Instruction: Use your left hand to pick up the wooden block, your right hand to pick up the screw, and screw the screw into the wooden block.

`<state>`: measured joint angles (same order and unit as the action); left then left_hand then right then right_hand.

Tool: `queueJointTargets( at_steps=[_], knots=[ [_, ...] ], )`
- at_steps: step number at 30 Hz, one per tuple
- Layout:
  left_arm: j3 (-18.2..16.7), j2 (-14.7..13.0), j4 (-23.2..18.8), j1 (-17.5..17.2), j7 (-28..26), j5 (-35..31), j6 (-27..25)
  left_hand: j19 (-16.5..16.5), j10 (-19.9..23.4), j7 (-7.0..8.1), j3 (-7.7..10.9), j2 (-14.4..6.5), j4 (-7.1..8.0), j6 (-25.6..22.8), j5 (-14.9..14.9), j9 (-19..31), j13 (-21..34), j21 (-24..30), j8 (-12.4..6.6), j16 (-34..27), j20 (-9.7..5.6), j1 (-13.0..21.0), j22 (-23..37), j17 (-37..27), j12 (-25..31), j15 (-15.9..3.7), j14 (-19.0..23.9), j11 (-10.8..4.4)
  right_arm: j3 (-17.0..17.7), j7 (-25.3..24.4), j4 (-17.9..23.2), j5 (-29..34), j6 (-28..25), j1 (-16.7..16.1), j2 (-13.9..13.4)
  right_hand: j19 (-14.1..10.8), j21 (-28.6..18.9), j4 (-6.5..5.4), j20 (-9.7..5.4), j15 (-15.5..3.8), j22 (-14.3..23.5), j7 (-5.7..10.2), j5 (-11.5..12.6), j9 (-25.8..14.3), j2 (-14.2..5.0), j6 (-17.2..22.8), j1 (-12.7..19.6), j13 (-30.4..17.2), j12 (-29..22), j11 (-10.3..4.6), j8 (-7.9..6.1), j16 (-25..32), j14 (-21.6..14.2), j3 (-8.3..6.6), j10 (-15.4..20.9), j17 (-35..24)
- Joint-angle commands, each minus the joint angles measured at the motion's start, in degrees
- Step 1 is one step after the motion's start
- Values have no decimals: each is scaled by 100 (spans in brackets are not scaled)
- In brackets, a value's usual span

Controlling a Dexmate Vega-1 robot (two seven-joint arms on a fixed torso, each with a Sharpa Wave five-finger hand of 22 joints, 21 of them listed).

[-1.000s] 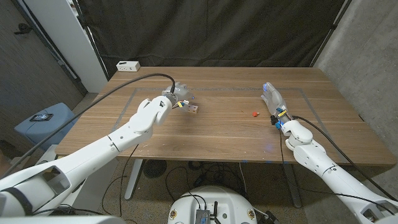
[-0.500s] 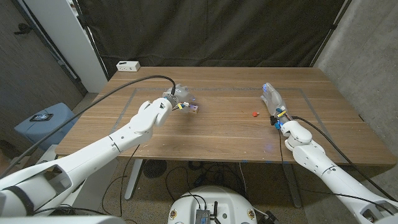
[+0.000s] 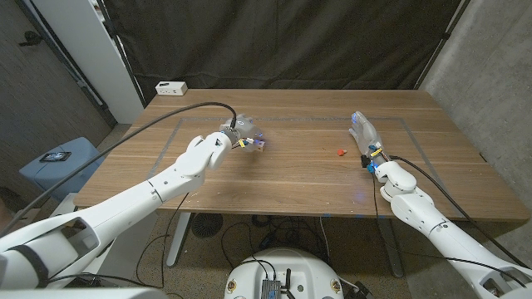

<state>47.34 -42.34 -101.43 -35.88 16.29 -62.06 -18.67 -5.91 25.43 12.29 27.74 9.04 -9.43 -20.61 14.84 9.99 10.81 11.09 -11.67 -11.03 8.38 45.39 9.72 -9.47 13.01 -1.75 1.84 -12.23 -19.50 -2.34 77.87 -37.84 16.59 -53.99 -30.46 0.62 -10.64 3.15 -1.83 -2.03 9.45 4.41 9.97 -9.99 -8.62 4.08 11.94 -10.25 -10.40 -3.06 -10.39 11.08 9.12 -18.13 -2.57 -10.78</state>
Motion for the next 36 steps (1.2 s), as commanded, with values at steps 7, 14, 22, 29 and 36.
queueJointTargets(
  at_steps=[7,14,22,29,36],
  knots=[
    [175,80,241,113,-210,8,103,122,167,-11,-70,-28,12,-185,32,27,37,25,-32,-42,34,92,9,-16,37,-21,199,-10,-5,52,-138,-27,-7,64,27,-15,-17,18,-210,-8,18,7,26,-32,17,-28,-23,-16,-38,6,-27,35,78,-24,-24,-12],
    [189,112,338,98,-523,13,122,224,379,-12,-108,-53,14,-384,33,31,51,27,-51,-42,21,174,7,-19,76,-37,350,-6,2,59,-167,-41,-10,67,28,-18,-18,20,-211,-11,18,8,26,-33,15,-23,-22,-16,-39,-1,-29,36,77,-27,-23,-11],
    [217,103,399,96,-752,22,177,411,721,-8,-166,-71,5,-720,30,35,91,29,-71,-56,7,339,3,-23,143,-141,645,-15,2,57,-195,-49,-17,72,37,-19,-18,24,-208,-11,18,8,26,-33,14,-17,-21,-16,-40,2,-31,37,74,-30,-22,-11],
    [236,120,437,89,-785,29,134,522,975,-8,-212,-74,2,-984,26,41,134,19,-92,-59,-19,475,3,-25,198,-226,841,-12,-3,67,-213,-58,-15,64,45,-19,-18,27,-208,-11,18,5,26,-33,10,-16,-19,-16,-40,-8,-31,37,75,-34,-21,-10],
    [271,134,472,105,-825,41,145,616,1271,-6,-291,-72,24,-1319,17,44,180,6,-122,-66,-50,563,5,-31,255,-281,1053,-17,4,55,-201,-59,-14,42,36,-24,-19,30,-210,-11,18,6,26,-34,9,-16,-18,-16,-41,-4,-31,38,74,-37,-20,-10]
  ],
)
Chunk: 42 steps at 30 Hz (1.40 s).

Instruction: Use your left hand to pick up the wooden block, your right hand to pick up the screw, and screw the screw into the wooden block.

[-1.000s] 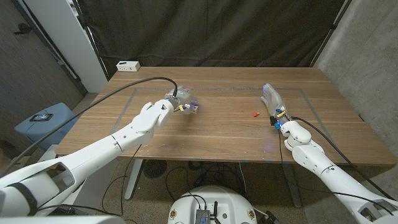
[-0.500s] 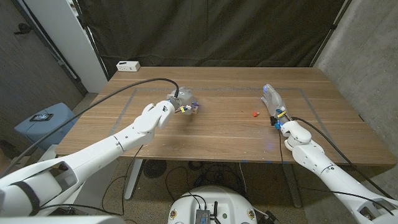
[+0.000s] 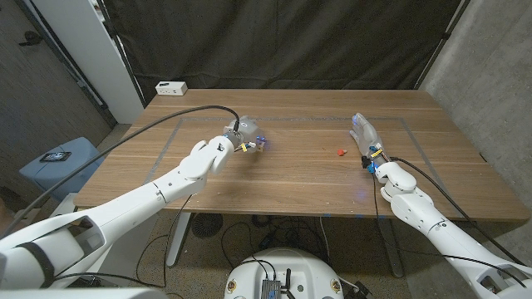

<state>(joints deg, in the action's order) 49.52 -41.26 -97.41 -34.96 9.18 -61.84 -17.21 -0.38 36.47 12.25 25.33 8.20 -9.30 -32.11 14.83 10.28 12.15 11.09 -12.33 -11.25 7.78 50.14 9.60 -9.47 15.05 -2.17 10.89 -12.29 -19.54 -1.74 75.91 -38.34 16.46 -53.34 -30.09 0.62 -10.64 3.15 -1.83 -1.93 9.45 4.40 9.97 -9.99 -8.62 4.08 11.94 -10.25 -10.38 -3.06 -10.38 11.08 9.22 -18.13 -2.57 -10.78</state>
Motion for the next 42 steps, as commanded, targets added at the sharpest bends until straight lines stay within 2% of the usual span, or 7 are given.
queueJointTargets(
  at_steps=[1,19,22,42],
  knots=[
    [55,31,69,11,-109,23,-10,77,178,-1,-53,12,11,-185,18,15,49,9,-56,-45,10,94,17,-32,51,-243,161,-12,8,-11,1,-8,-4,-28,-2,-26,-20,30,-209,-23,18,6,26,-34,9,-15,-18,-16,-43,-1,-32,38,63,-38,-22,-10],
    [69,63,32,-32,-68,7,-209,311,785,-5,-190,-55,25,-860,-18,25,206,15,-103,-71,-80,319,19,-47,184,-433,643,-43,5,-8,6,-11,-1,-54,-5,-28,-19,34,-207,-29,18,13,26,-35,3,-9,-19,-16,-43,-13,-33,39,63,-45,-22,-10],
    [74,53,63,-47,-216,-3,-183,387,904,-41,-220,-69,26,-1044,-24,30,255,20,-131,-77,-101,379,18,-50,225,-480,756,-43,0,-1,-8,-11,-1,-48,1,-31,-20,36,-209,-25,18,13,26,-35,3,-3,-18,-16,-45,-12,-35,39,64,-46,-17,-10],
    [35,86,98,-79,-516,90,-250,696,1576,-7,-467,-91,59,-1881,-89,37,539,12,-184,-102,-229,584,22,-71,413,-691,1328,-42,-17,-3,-84,0,3,-9,33,-32,-19,41,-209,-29,19,19,25,-36,-2,12,-17,-17,-49,-19,-38,42,57,-56,-6,-10]
  ],
)
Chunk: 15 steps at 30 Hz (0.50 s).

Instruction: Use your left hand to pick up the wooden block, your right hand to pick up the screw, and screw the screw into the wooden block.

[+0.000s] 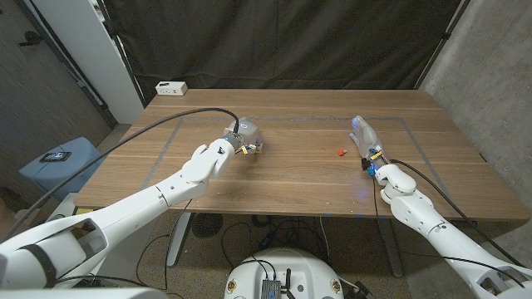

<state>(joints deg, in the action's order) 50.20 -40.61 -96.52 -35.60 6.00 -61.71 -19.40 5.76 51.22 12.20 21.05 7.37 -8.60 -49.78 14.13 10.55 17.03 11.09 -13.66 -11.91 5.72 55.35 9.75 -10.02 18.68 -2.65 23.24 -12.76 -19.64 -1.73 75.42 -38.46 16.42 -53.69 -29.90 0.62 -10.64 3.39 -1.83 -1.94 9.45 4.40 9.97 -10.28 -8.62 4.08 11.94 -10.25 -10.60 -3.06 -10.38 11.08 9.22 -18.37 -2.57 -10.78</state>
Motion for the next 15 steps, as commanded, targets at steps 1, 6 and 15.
queueJointTargets(
  at_steps=[1,6,15],
  knots=[
    [-47,21,1,-18,-217,101,-30,84,106,0,-43,-9,-10,-119,-20,11,54,11,-49,-35,-23,65,7,-16,51,-646,98,5,-6,-3,-33,11,7,28,12,-32,-19,18,-210,-32,19,18,25,-7,-3,13,-16,-17,-28,-21,-39,42,57,-33,-3,-10],
    [-132,44,-78,-59,-313,209,-108,105,132,-3,-58,-11,-6,-167,-25,11,68,14,-53,-39,-23,69,7,-18,54,-656,129,6,-6,-4,-21,32,14,32,-5,-34,-20,19,-213,-33,19,18,25,-7,-4,11,-16,-17,-29,-10,-38,42,57,-35,2,-10],
    [-302,94,-276,-185,-471,453,-325,124,161,9,-78,-29,7,-182,-32,11,90,13,-36,-54,-22,69,8,-24,56,-646,192,6,-13,-16,129,140,25,4,-120,-34,-19,20,-214,-34,19,21,25,-8,-6,17,-17,-18,-27,-19,-39,41,60,-38,-1,-10]
  ],
)
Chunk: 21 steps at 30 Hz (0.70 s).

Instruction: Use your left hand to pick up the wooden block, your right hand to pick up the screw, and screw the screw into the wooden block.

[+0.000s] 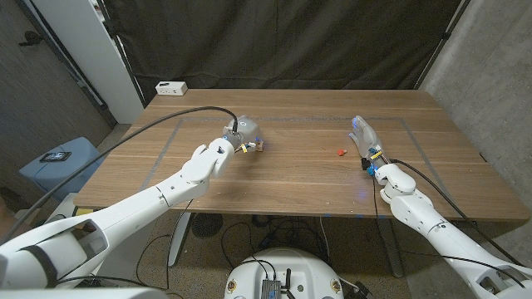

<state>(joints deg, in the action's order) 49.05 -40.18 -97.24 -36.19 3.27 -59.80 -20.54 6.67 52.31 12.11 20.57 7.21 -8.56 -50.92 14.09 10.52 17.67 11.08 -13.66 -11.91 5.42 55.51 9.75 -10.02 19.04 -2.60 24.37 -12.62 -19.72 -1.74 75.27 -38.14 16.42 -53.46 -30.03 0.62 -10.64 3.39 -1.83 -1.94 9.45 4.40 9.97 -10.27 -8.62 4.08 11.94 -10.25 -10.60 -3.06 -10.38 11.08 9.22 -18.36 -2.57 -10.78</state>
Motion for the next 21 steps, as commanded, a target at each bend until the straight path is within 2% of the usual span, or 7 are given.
queueJointTargets(
  at_steps=[1,11,21],
  knots=[
    [-215,54,-230,-144,-214,320,-218,35,55,18,-33,-15,4,-70,-29,13,29,12,-34,-56,8,53,9,-26,21,-652,84,-8,-5,-15,161,121,31,-23,-119,-34,-19,21,-214,-33,19,18,25,-9,-4,17,-16,-18,-28,-17,-39,41,60,-39,1,-10],
    [-468,170,-361,-378,-626,854,-412,68,77,22,-55,-42,24,-71,-38,14,54,18,-11,-70,6,40,11,-35,21,-651,141,-7,-13,-120,408,355,45,-98,-308,-42,-21,62,-215,-43,18,50,25,-11,27,108,19,-18,-30,-16,-71,31,60,-51,8,2],
    [-645,261,-477,-491,-873,1437,-556,44,51,15,-91,-63,38,-8,-54,16,90,-1,49,-54,14,31,14,-44,-3,-656,133,-4,-61,-218,746,767,-121,-162,-703,-51,-19,158,-200,-41,15,115,30,-14,151,242,82,-20,-51,-60,-104,21,52,-40,71,17]
  ],
)
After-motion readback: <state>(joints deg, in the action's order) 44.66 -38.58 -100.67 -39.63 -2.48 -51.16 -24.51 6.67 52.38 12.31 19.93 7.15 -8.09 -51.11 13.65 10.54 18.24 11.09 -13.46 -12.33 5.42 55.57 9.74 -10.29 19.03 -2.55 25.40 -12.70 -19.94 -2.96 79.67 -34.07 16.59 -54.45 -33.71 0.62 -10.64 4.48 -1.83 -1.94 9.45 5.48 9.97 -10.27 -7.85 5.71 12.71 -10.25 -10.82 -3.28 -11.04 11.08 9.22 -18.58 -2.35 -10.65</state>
